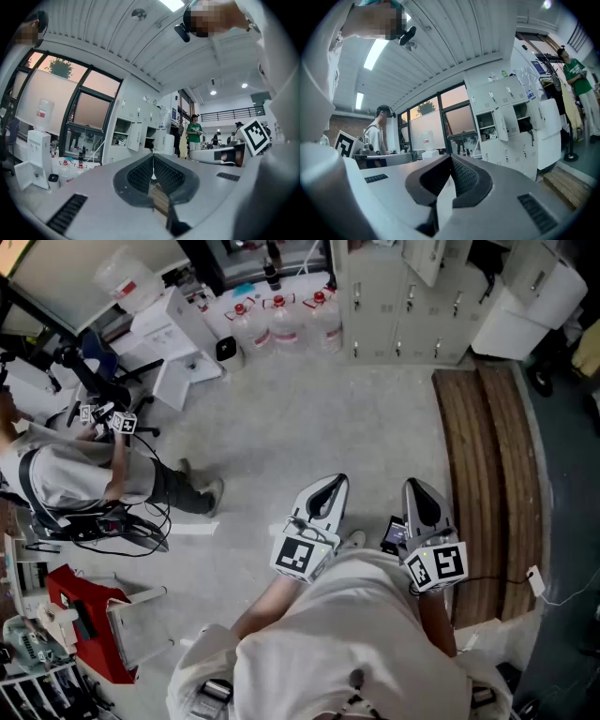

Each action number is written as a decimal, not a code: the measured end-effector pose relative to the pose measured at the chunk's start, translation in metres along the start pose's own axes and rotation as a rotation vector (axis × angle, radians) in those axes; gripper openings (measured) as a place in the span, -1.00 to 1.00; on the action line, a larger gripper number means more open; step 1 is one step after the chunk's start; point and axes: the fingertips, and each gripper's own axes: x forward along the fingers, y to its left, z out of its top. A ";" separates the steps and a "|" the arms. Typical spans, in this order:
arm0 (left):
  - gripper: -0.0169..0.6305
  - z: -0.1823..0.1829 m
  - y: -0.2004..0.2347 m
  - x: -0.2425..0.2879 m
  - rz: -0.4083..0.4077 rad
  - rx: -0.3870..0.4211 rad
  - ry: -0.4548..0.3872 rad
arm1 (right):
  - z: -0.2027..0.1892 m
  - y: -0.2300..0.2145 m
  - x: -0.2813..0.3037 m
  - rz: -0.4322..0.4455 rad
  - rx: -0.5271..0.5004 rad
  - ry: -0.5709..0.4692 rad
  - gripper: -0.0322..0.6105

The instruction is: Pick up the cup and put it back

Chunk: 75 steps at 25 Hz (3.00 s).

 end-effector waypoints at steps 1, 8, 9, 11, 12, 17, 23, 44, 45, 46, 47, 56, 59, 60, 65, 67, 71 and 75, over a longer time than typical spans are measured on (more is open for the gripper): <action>-0.92 -0.001 -0.002 -0.001 -0.004 0.006 0.001 | 0.001 0.000 -0.002 -0.006 0.003 -0.005 -0.82; -0.92 0.002 -0.006 -0.009 -0.006 0.024 -0.005 | 0.003 0.007 -0.009 -0.008 0.010 -0.018 -0.82; -0.92 0.003 -0.007 -0.009 -0.003 0.022 -0.005 | 0.003 0.007 -0.008 -0.005 0.011 -0.018 -0.82; -0.92 0.004 -0.007 -0.007 0.003 0.017 -0.007 | 0.003 0.006 -0.007 0.001 0.011 -0.018 -0.82; -0.92 0.004 -0.007 -0.007 0.004 0.019 -0.006 | 0.003 0.006 -0.007 0.003 0.012 -0.019 -0.82; -0.92 -0.001 -0.007 -0.005 -0.006 0.046 0.009 | 0.002 0.004 -0.010 -0.005 0.017 -0.017 -0.82; -0.92 -0.002 -0.011 0.004 -0.020 0.028 0.015 | 0.001 -0.006 -0.010 -0.021 0.023 -0.007 -0.82; -0.92 0.022 0.126 0.126 -0.041 -0.011 -0.007 | 0.023 -0.046 0.152 -0.051 -0.022 0.034 -0.82; -0.92 0.024 0.135 0.132 -0.045 -0.009 -0.010 | 0.025 -0.047 0.162 -0.057 -0.022 0.027 -0.82; -0.92 0.025 0.143 0.137 -0.051 -0.007 -0.012 | 0.027 -0.048 0.171 -0.063 -0.021 0.021 -0.82; -0.92 0.026 0.150 0.142 -0.057 -0.004 -0.012 | 0.028 -0.049 0.179 -0.068 -0.019 0.013 -0.82; -0.92 0.038 0.187 0.172 -0.087 -0.007 -0.028 | 0.033 -0.059 0.224 -0.111 0.032 -0.012 -0.82; -0.92 0.036 0.201 0.182 -0.076 -0.013 -0.022 | 0.033 -0.064 0.239 -0.106 0.030 -0.007 -0.82; -0.92 0.035 0.204 0.187 -0.072 -0.015 -0.019 | 0.031 -0.068 0.243 -0.105 0.035 -0.004 -0.82; -0.92 0.030 0.216 0.215 -0.047 -0.021 -0.005 | 0.025 -0.096 0.267 -0.095 0.062 0.022 -0.82; -0.92 0.028 0.222 0.228 -0.028 -0.020 -0.001 | 0.024 -0.107 0.280 -0.079 0.067 0.024 -0.82; -0.92 0.029 0.237 0.266 0.010 -0.008 0.006 | 0.033 -0.135 0.316 -0.029 0.058 0.027 -0.82; -0.92 0.032 0.246 0.312 0.036 0.016 0.007 | 0.045 -0.173 0.350 0.017 0.052 0.028 -0.82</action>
